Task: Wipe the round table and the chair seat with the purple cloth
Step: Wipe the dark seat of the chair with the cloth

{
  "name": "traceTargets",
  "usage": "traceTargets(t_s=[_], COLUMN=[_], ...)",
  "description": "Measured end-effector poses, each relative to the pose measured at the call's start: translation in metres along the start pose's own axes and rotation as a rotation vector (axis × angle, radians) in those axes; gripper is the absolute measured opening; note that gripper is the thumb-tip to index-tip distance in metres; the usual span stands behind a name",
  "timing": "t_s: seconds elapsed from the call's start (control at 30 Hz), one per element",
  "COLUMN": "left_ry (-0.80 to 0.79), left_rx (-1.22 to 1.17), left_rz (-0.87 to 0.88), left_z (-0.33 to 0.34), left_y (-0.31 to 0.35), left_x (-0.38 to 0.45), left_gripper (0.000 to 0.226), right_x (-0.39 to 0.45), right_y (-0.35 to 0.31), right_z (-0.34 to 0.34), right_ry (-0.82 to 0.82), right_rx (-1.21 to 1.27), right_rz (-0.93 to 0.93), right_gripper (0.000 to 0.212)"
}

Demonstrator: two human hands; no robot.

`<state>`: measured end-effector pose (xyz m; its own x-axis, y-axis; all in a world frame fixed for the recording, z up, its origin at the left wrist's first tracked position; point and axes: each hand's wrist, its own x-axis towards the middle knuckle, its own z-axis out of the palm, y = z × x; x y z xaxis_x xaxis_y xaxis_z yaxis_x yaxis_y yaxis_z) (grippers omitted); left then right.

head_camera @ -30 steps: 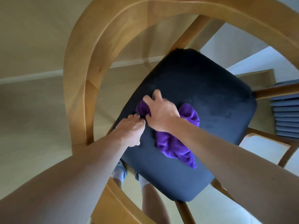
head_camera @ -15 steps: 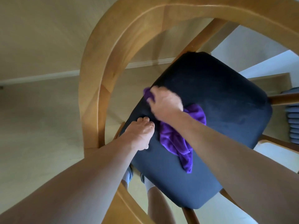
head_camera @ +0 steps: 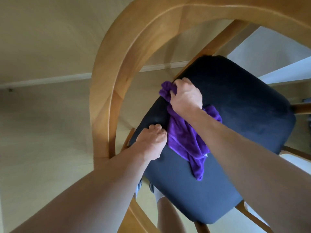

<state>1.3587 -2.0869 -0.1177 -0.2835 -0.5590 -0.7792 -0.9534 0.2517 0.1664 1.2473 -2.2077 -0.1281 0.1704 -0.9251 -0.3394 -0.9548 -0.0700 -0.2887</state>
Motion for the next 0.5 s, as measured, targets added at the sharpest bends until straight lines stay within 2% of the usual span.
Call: traceTargets(t_s=[0.1,0.17,0.23,0.37,0.43,0.5], left_ry=[-0.004,0.01,0.018,0.009,0.007,0.009], left_rx=[0.014,0.006,-0.005,-0.009,-0.01,-0.004], left_rz=[-0.006,-0.013,-0.011,0.005,0.007,0.007], left_z=[0.0,0.0,0.001,0.003,0.002,0.001], left_y=[0.0,0.0,0.001,0.0,0.0,0.001], left_x=[-0.001,-0.001,-0.001,0.001,0.001,0.001], left_gripper=[0.049,0.043,0.052,0.061,0.061,0.061], right_x=[-0.024,-0.029,-0.015,0.026,0.03,0.021], right_y=[-0.041,-0.05,-0.039,0.009,0.012,-0.006], right_z=[0.015,0.018,0.01,-0.015,-0.013,-0.008], right_ry=[-0.344,-0.396,-0.278,-0.012,0.024,-0.008], right_rx=[-0.138,-0.227,-0.222,-0.125,-0.088,-0.052], right_rz=[-0.346,-0.469,-0.401,-0.023,0.059,0.076], right_gripper=[0.016,0.015,0.016,0.025,0.027,0.021])
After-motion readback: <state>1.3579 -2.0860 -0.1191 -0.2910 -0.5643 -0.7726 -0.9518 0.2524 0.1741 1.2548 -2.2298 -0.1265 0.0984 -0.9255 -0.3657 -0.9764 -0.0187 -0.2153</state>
